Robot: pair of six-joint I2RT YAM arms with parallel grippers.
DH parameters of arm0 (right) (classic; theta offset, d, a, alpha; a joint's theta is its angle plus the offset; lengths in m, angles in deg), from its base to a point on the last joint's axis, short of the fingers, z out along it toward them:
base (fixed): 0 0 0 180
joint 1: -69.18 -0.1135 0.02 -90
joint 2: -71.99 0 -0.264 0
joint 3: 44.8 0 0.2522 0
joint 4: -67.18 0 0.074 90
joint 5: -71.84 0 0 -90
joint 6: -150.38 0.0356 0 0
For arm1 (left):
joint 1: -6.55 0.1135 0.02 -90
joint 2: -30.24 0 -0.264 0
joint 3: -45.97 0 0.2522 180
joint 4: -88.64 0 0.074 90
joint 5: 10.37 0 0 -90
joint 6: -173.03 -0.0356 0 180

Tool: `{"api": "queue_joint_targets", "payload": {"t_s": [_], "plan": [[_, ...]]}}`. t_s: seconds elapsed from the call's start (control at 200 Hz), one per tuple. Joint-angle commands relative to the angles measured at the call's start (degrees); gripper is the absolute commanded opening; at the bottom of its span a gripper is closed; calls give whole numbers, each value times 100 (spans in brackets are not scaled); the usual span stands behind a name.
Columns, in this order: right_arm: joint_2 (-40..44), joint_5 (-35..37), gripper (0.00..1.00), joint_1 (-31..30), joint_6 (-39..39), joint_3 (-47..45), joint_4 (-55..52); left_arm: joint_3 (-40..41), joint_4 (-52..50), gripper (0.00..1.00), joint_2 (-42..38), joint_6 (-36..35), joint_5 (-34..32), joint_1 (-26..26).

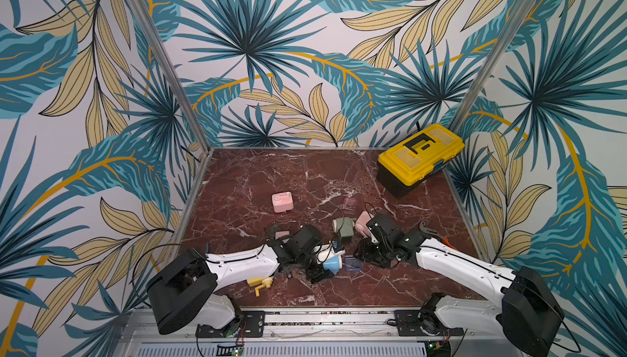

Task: Put the tray back into the pencil sharpener
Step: Pick up the container from the center of the board.

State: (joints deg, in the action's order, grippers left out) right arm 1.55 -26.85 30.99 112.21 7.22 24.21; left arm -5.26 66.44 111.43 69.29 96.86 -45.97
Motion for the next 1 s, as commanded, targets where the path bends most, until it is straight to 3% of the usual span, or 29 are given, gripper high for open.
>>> {"api": "queue_joint_targets", "payload": {"t_s": [0.0,0.466,0.771,0.996], "plan": [[-155,175,53,-72,-91,-170,107,-154,0,76,29,-181,153,13],[-528,328,37,-214,-297,-224,424,-155,10,57,57,-338,376,13],[-743,406,20,-354,-462,-231,522,-294,17,53,116,-375,418,13],[-790,237,13,-450,-595,-209,557,-370,71,51,161,-426,353,13]]}}
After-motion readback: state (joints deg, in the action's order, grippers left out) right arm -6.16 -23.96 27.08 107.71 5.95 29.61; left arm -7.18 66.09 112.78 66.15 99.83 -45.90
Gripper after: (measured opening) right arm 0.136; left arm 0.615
